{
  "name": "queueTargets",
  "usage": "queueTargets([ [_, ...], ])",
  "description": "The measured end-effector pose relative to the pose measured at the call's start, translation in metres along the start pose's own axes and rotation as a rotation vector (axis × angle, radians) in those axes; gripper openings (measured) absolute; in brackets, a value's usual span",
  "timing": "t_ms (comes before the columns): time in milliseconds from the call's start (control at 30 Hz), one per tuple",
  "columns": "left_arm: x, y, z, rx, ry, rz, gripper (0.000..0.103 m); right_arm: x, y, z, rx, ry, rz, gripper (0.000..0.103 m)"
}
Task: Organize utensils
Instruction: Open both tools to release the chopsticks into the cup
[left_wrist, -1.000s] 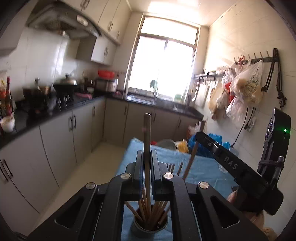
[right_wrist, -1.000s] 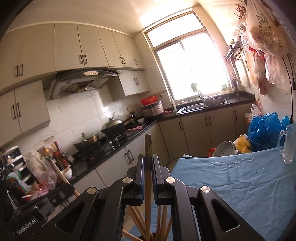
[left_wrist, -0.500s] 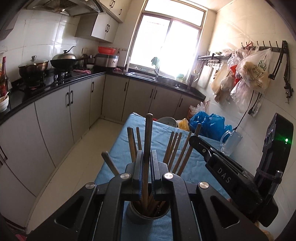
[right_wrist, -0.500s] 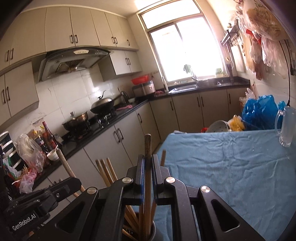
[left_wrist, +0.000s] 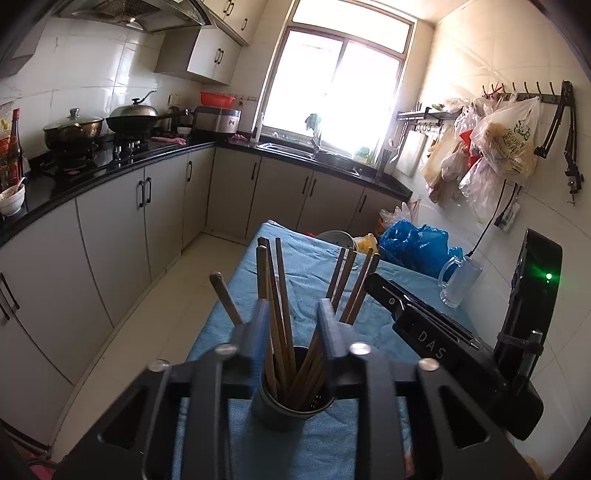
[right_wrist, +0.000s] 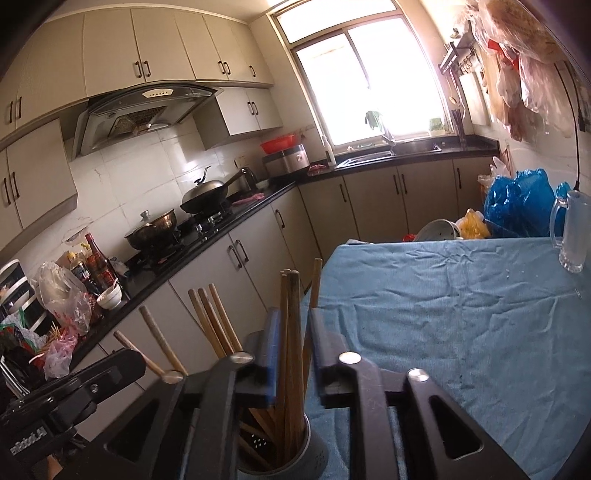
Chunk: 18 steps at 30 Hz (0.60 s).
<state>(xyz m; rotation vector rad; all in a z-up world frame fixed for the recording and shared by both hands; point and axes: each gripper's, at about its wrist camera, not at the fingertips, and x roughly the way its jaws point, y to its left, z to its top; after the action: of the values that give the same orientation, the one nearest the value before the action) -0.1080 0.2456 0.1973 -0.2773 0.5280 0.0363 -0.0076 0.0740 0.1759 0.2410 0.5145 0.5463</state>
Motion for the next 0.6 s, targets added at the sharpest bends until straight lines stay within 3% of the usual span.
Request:
queueTargets([
  [133,-0.011,-0.002,-0.005,0.000,-0.016,0.008,0.033,-0.009,-0.005,0.000,0.017,-0.011,-0.007,0.034],
  [300,-0.024,-0.003,-0.012,-0.013,-0.041,0.027,0.048,-0.024,-0.014,-0.003,0.050,-0.026,-0.021,0.044],
  [600,-0.033,-0.005,-0.030,-0.029,-0.053,0.097,0.058,-0.056,-0.034,-0.021,0.060,-0.042,-0.104,0.056],
])
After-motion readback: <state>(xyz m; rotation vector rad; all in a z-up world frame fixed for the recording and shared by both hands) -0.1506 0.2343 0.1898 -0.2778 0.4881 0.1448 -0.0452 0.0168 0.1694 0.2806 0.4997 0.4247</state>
